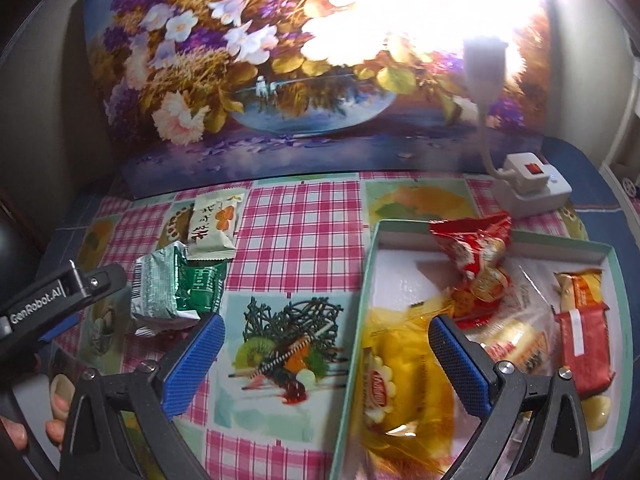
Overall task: Organize snacks
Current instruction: 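Move both tools back over the snack pile on the tablecloth, then grasp the silver-green snack pack with the left tool and lift it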
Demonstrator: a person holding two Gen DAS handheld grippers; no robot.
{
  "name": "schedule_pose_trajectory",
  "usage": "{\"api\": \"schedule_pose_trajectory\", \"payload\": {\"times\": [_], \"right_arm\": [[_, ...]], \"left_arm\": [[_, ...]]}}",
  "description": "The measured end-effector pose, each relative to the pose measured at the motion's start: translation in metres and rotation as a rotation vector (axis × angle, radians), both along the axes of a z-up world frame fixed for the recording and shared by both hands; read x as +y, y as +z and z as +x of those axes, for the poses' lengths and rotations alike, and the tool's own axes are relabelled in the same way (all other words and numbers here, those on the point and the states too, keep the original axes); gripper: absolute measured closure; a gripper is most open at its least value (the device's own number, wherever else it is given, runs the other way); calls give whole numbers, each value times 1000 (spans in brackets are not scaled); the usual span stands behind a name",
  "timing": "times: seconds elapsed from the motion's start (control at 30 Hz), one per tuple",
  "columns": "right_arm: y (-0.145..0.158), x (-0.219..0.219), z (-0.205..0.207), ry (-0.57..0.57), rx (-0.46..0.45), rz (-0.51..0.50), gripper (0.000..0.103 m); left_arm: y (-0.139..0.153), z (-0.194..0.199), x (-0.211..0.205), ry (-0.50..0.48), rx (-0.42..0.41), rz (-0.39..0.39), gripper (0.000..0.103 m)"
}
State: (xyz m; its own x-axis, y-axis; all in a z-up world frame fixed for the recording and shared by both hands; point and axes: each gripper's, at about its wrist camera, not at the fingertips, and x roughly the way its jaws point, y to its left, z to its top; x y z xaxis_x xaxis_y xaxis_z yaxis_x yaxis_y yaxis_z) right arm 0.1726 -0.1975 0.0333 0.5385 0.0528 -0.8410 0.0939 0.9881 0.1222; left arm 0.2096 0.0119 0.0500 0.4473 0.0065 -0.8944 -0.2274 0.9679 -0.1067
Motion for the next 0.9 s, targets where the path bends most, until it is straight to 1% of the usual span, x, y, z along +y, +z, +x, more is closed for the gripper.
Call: {"api": "schedule_pose_trajectory", "payload": {"times": [0.17,0.3,0.43,0.5,0.53,0.57,0.6,0.63,0.7,0.77,0.9], "right_arm": [[-4,8,10,10,-10,-56,0],[-1,14,14,27,-37,-94,0],[-2,17,16,38,-50,-94,0],[-1,18,15,42,-54,-96,0],[-1,18,15,42,-55,-96,0],[-1,18,15,41,-55,-94,0],[-1,17,14,39,-55,-91,0],[-1,17,15,39,-54,-90,0],[-1,17,14,41,-53,-88,0],[0,15,14,39,-52,-82,0],[1,13,14,32,-54,-79,0]], "left_arm": [[-8,7,-8,-27,-3,-30,2],[-14,11,-18,-56,-6,-48,2],[-17,14,-26,-79,-9,-43,2],[-17,14,-28,-88,-8,-44,5],[-17,14,-31,-97,-7,-45,10],[-17,14,-31,-102,-8,-45,19],[-16,14,-32,-106,-9,-44,26],[-16,14,-34,-109,-7,-42,35],[-18,12,-36,-128,-6,-52,40],[-18,11,-39,-139,-10,-54,51],[-19,9,-43,-151,-15,-49,54]]}}
